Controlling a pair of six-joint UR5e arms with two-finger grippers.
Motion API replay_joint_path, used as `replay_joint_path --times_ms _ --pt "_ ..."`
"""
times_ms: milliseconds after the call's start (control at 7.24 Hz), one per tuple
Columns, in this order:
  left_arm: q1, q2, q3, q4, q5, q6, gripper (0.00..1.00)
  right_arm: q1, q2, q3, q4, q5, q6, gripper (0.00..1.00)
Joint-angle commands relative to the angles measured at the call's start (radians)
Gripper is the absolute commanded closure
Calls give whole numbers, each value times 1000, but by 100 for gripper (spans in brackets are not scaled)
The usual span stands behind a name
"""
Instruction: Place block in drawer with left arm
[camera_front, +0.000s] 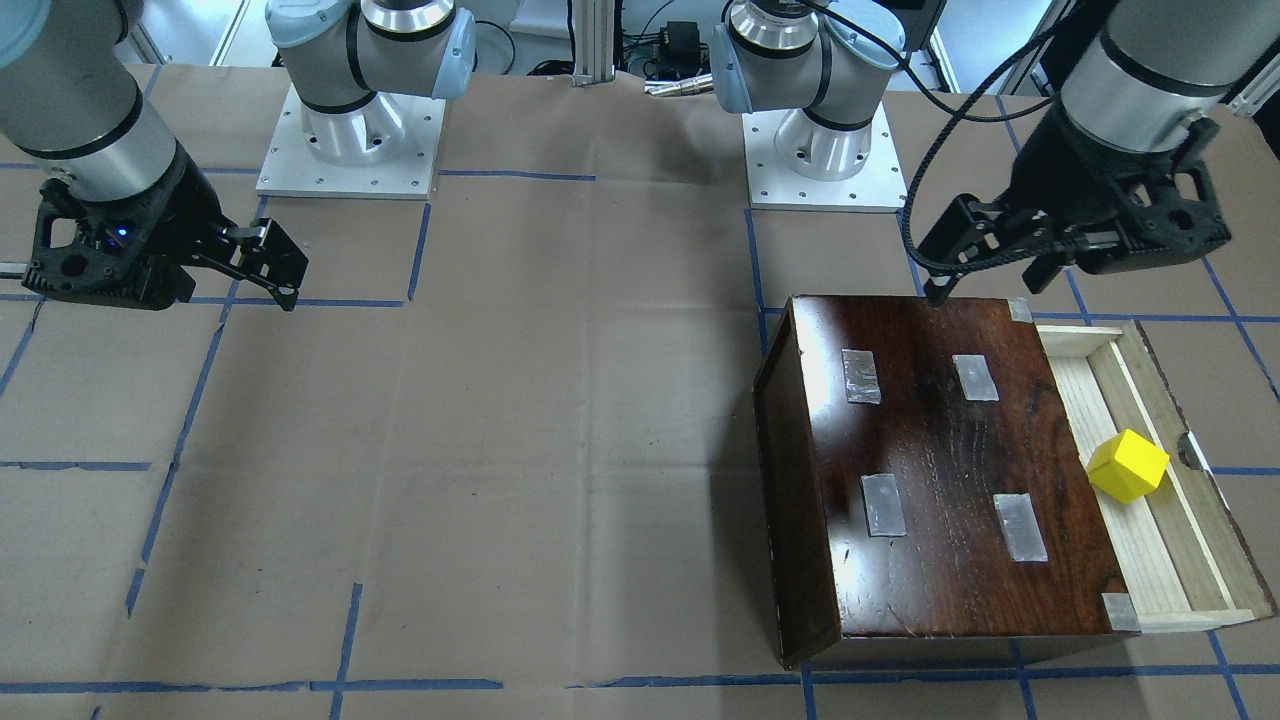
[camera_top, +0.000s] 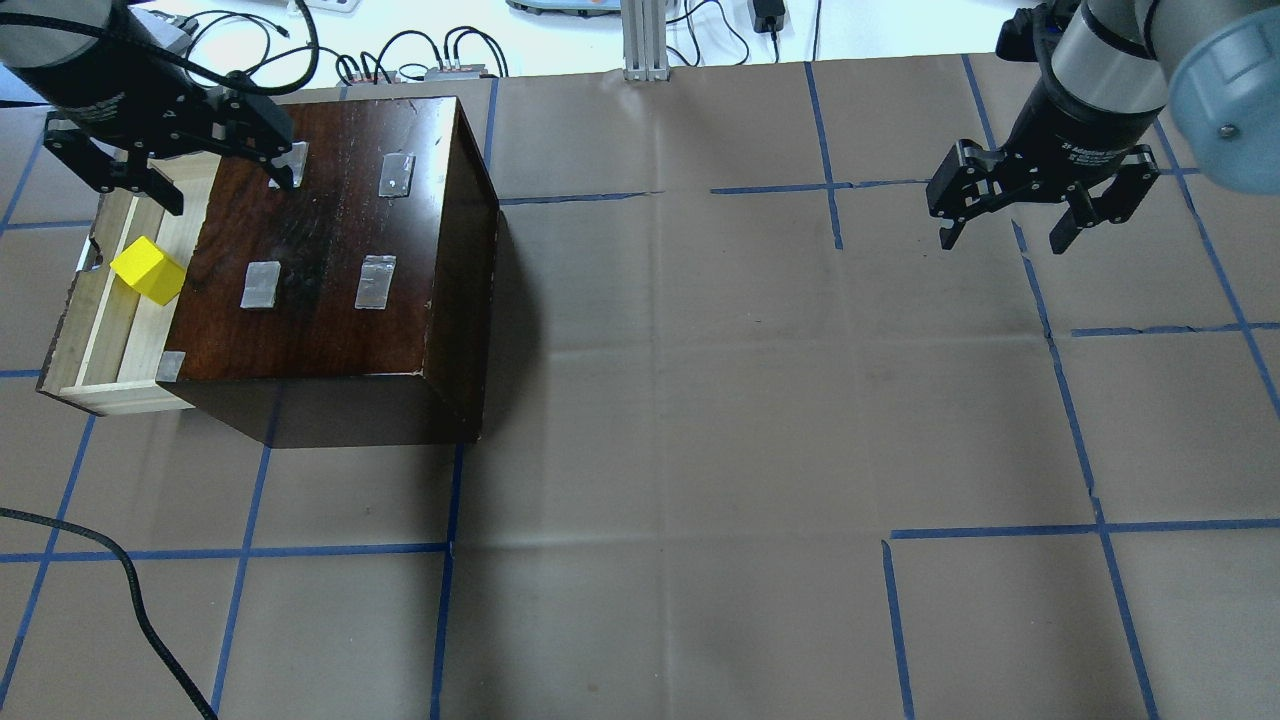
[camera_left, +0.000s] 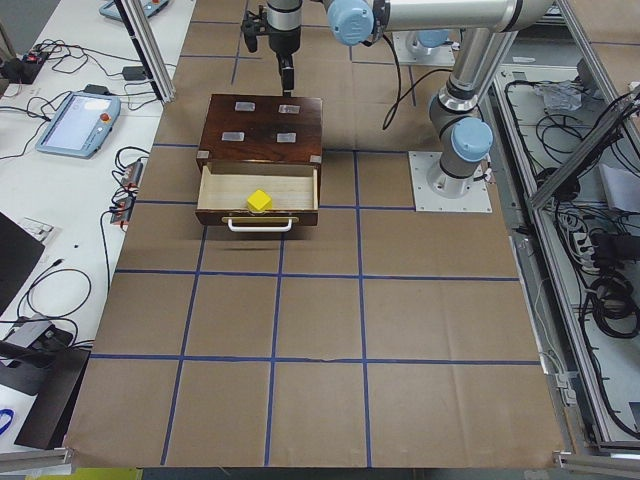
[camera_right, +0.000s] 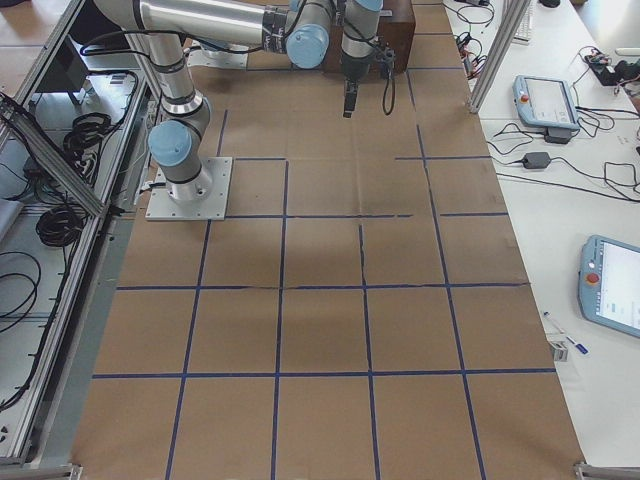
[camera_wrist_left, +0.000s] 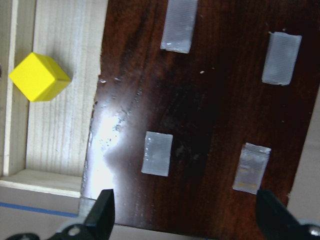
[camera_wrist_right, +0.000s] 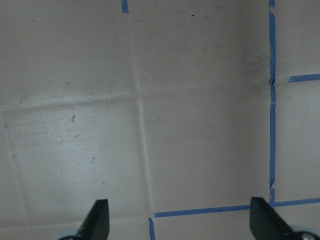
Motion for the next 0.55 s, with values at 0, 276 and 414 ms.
replay_joint_path --times_ms 0,276,414 --pt "-100 4 -23 -2 7 -79 1 0 0 1 0 0 0 0" --pt "-119 10 -77 13 2 -112 1 0 0 1 0 0 0 0" --pt "-124 13 -82 13 4 -109 1 0 0 1 0 0 0 0"
